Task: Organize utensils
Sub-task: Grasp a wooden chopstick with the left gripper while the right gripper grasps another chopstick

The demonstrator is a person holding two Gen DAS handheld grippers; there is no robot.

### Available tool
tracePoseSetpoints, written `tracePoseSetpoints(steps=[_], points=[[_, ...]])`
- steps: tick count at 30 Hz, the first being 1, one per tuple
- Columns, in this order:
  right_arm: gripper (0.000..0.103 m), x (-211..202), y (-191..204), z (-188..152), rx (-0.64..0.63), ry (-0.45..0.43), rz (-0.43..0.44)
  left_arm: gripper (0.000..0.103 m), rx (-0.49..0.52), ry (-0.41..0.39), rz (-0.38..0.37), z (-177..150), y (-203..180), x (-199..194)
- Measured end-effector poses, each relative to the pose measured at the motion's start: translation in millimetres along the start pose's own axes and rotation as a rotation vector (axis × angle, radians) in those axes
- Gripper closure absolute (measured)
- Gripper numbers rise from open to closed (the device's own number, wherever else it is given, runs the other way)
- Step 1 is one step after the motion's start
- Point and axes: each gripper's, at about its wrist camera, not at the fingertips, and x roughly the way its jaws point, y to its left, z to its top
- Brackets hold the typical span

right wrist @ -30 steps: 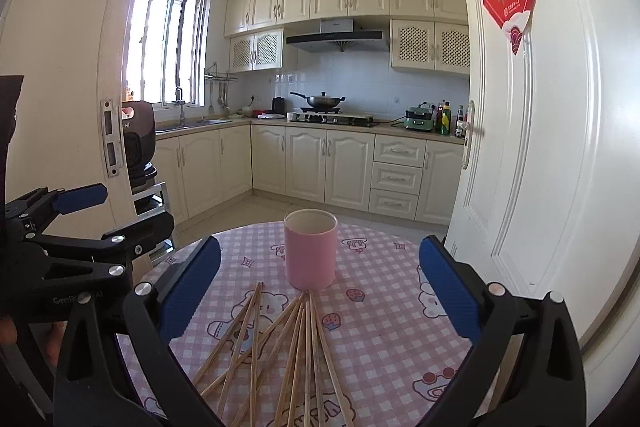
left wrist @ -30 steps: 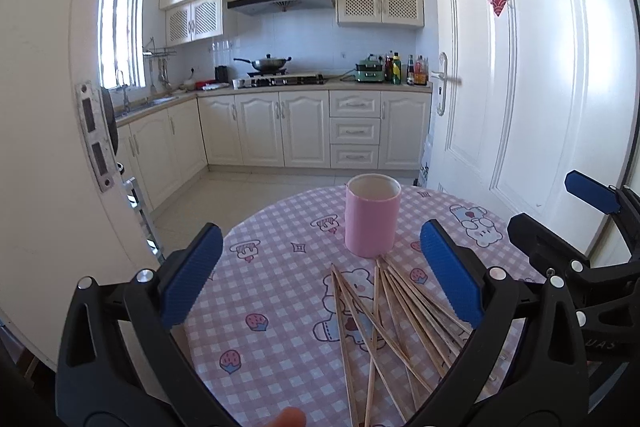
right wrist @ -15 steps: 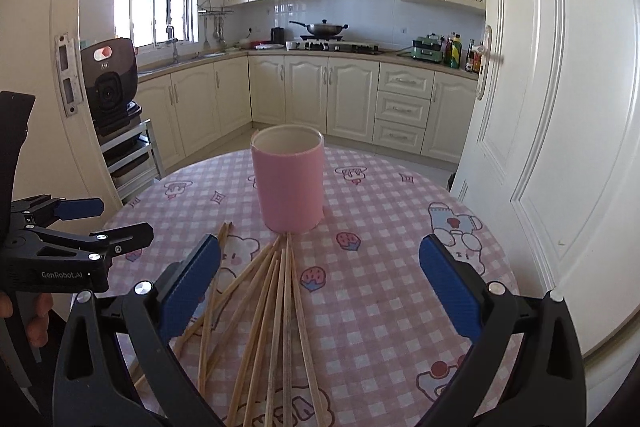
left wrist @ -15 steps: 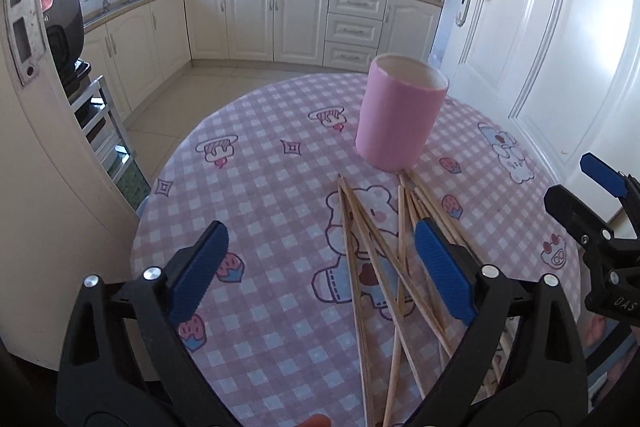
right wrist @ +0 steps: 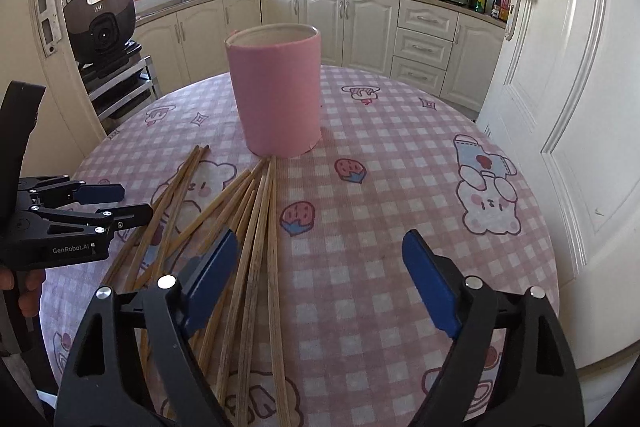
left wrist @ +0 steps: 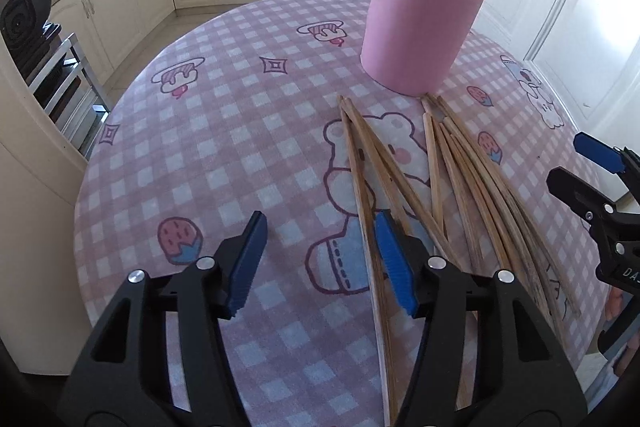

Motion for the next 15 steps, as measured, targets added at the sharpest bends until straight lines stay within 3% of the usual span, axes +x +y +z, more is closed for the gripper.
tracePoseSetpoints(steps=[5, 9, 12, 15], points=[[0.036, 16.8, 3.6, -0.4, -0.035, 0.055, 0.002, 0.047, 0.040, 0.011, 0.063, 6.1, -8.6, 9.0], [0.046, 32.0, 6.0, -0.3, -0.063, 0.108, 0.010, 0.048, 0.046, 0.019, 0.069, 14.1, -8.7, 15.1], [0.052, 40.6, 9.8, 1.9, -0.101, 0.147, 0.006, 0.068, 0.062, 0.033, 0.049, 19.9, -9.2, 17.1], [0.056, 44.1, 11.9, 5.7, -0.123, 0.172, 0.017, 0.072, 0.074, 0.051, 0.031, 19.8, -6.9, 17.3]])
